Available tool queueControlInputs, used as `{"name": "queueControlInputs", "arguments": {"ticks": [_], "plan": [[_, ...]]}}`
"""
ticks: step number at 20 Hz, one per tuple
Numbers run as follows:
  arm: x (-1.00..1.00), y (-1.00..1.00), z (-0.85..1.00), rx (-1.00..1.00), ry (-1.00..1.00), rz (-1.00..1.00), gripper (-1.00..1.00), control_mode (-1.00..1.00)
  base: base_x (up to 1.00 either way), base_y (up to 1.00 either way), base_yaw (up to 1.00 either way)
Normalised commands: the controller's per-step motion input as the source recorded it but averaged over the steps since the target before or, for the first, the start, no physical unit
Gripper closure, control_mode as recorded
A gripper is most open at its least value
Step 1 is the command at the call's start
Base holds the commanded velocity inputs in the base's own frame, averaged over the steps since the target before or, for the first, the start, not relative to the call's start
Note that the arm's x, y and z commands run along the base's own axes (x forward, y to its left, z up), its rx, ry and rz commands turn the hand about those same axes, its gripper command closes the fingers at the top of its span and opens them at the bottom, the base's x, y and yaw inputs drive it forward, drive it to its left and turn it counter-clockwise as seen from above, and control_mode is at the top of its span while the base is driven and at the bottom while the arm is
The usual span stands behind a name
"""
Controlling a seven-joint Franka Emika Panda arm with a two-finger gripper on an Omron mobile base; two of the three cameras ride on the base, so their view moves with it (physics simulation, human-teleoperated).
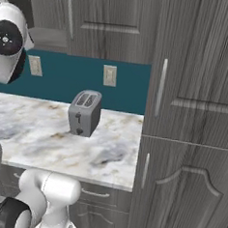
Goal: Open the cabinet and move the ladle to the pot. Then close the cabinet.
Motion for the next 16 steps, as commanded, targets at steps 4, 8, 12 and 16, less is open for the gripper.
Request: {"name": "queueControlInputs", "arguments": {"ticks": [4,8,12,16], "plan": [[-1.0,0.03,0.01,-0.41,-0.14,0.0,-1.0,-1.0,0.0,0.0,0.0],[-1.0,0.1,0.0,-0.36,-0.17,-0.01,-1.0,-1.0,0.0,0.0,0.0],[-0.69,0.15,-0.12,-0.31,-0.15,-0.12,-1.0,-1.0,0.0,0.0,0.0],[-0.62,0.26,-0.27,-0.3,-0.17,-0.22,-1.0,-1.0,0.0,0.0,0.0]]}}
